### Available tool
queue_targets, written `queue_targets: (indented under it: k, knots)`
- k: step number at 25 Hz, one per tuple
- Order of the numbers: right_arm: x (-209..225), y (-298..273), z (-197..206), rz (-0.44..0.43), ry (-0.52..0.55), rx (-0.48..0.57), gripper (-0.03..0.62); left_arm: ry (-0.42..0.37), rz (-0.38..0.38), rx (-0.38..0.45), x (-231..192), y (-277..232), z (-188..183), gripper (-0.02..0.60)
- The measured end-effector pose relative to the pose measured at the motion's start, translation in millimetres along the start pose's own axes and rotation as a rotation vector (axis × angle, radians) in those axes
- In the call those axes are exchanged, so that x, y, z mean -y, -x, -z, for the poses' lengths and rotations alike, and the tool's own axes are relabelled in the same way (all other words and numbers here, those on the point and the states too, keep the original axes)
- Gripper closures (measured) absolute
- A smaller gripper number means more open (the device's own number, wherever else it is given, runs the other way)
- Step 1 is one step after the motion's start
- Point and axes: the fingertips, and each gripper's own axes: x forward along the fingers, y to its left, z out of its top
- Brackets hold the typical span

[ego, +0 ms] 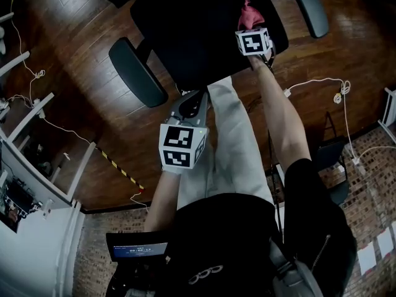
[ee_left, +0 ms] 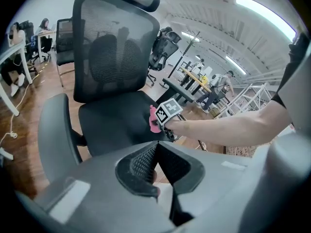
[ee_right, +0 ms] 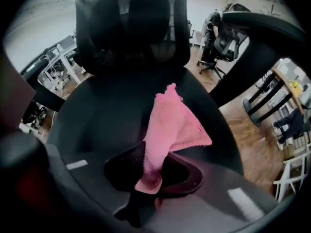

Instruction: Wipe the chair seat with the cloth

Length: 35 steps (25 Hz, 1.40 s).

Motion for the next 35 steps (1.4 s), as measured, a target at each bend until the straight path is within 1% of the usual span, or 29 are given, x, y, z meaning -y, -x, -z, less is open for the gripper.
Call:
queue_targets:
  k: [3,6,9,12,15,18,20,23,25,27,32,35]
  knots:
    - [-50,-5,7,-0.072,0.037,-0.029,0.52,0.007,-0.01,0.004,-10,11,9,0.588]
    - [-102,-5,8,-0.162,0.065,-0.02,0.52,0.018,-0.016,0.012,-19,20,17,0.588]
    - [-157,-2,7,-0.258,0.067,-0.007,0.52,0.024,-0.016,0.013,-31,30,26,0.588]
    - [-198,4,5,-0.322,0.062,0.007,0.52,0.027,-0.014,0.012,-38,38,35,0.588]
    - [-237,14,4,-0.414,0.037,0.024,0.52,0.022,-0.009,0.01,-42,44,43,0.588]
    - [-274,24,1,-0.501,0.049,0.051,0.52,0.009,-0.005,0.0,-46,49,53,0.588]
    - [-300,33,1,-0.579,0.063,0.061,0.52,0.002,-0.004,-0.005,-48,52,57,0.588]
    - [-335,51,7,-0.717,0.091,0.046,0.52,-0.009,-0.006,-0.007,-49,56,59,0.588]
    - [-344,54,14,-0.759,0.118,0.034,0.52,-0.014,-0.013,-0.011,-51,55,59,0.588]
    - [-336,48,22,-0.746,0.122,0.015,0.52,-0.01,-0.026,-0.013,-53,54,58,0.588]
    - [-288,37,28,-0.75,0.0,0.018,0.52,0.014,-0.051,-0.011,-44,46,55,0.588]
    - [-244,27,35,-0.689,-0.022,-0.002,0.52,0.024,-0.053,-0.014,-28,37,53,0.588]
